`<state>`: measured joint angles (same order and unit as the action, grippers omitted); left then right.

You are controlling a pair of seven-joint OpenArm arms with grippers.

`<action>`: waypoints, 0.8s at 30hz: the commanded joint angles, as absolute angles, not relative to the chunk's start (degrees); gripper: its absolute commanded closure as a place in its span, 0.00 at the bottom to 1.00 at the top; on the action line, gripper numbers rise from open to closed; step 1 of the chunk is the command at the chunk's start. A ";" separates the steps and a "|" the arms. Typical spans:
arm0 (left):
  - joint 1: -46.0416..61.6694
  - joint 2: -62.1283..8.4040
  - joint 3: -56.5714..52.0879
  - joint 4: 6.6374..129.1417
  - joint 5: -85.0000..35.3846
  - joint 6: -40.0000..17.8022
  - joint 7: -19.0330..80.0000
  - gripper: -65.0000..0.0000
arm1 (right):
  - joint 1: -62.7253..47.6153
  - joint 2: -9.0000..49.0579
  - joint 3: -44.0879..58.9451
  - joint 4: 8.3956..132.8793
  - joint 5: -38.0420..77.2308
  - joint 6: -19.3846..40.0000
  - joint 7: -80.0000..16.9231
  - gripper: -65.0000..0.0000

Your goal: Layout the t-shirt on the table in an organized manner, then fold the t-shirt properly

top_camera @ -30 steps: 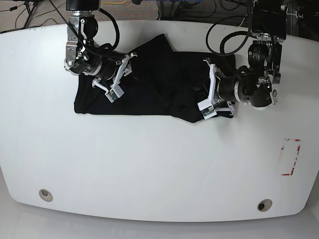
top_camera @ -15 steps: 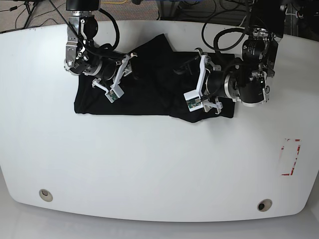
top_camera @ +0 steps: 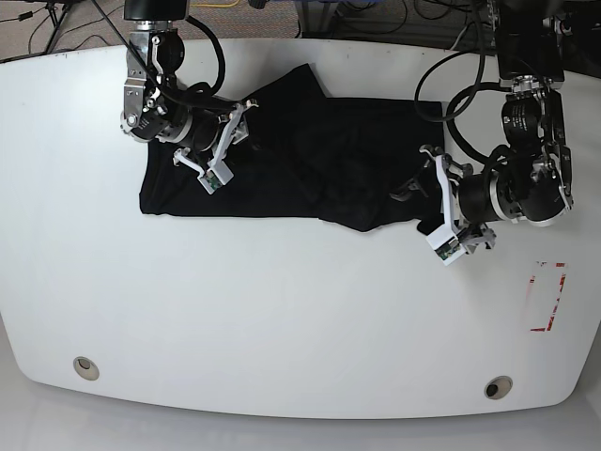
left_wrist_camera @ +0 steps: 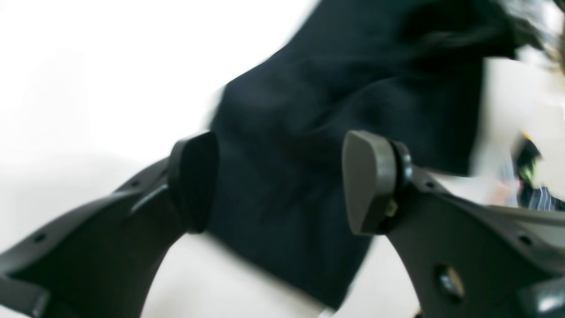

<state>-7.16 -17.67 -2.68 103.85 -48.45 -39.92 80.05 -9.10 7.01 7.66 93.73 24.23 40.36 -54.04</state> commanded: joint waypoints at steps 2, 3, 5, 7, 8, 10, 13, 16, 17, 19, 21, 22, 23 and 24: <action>-8.13 -17.63 -2.24 101.05 -45.05 -40.00 78.99 0.37 | -8.92 7.25 7.78 94.11 23.08 40.00 -55.08 0.54; -8.13 -17.54 -1.89 100.18 -43.38 -40.00 78.99 0.38 | -8.92 7.25 7.78 94.20 23.08 40.00 -55.08 0.54; -8.66 -17.10 -1.01 98.68 -40.84 -40.00 78.99 0.43 | -8.92 7.25 7.78 94.20 23.08 40.00 -55.08 0.54; -9.10 -16.22 -0.13 97.45 -38.90 -40.00 78.99 0.50 | -8.92 7.25 7.78 94.29 23.08 40.00 -55.08 0.54; -9.27 -15.87 0.48 96.84 -38.20 -40.00 79.08 0.53 | -8.92 7.25 7.78 94.29 23.08 40.00 -55.08 0.54; -9.45 -15.43 2.59 95.25 -36.88 -40.00 79.16 0.57 | -8.92 7.25 7.78 94.29 23.08 40.00 -55.08 0.54; -10.51 -15.25 5.49 93.67 -36.53 -40.00 78.99 0.59 | -8.92 7.25 7.87 94.29 23.08 40.00 -55.08 0.54; -12.35 -14.55 8.48 91.91 -36.62 -40.00 78.99 0.59 | -8.92 7.16 7.87 94.29 23.08 40.00 -55.08 0.54; -13.05 -13.32 9.80 91.30 -36.62 -40.00 78.99 0.59 | -8.92 7.08 7.87 94.20 23.08 40.00 -55.08 0.54; -14.11 -11.38 11.65 90.15 -36.44 -40.00 78.99 0.59 | -9.01 7.08 7.87 94.20 23.08 40.00 -55.08 0.54; -15.52 -9.45 13.67 87.96 -36.44 -40.00 78.90 0.59 | -9.01 7.08 7.87 94.20 23.08 40.00 -55.08 0.54; -16.13 -8.75 14.37 86.90 -36.44 -40.00 78.90 0.59 | -9.01 7.08 7.87 94.20 23.08 40.00 -55.08 0.54; -17.10 -7.96 15.34 85.58 -36.44 -40.00 78.90 0.59 | -9.01 7.08 7.87 94.20 23.08 40.00 -55.08 0.54; -17.71 -7.16 15.87 84.62 -36.44 -40.00 78.81 0.59 | -9.01 6.99 7.87 94.20 23.08 40.00 -55.08 0.54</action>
<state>-15.38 -8.64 15.07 85.80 -35.00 -39.92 79.88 -9.13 6.79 7.81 93.76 24.25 40.34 -54.00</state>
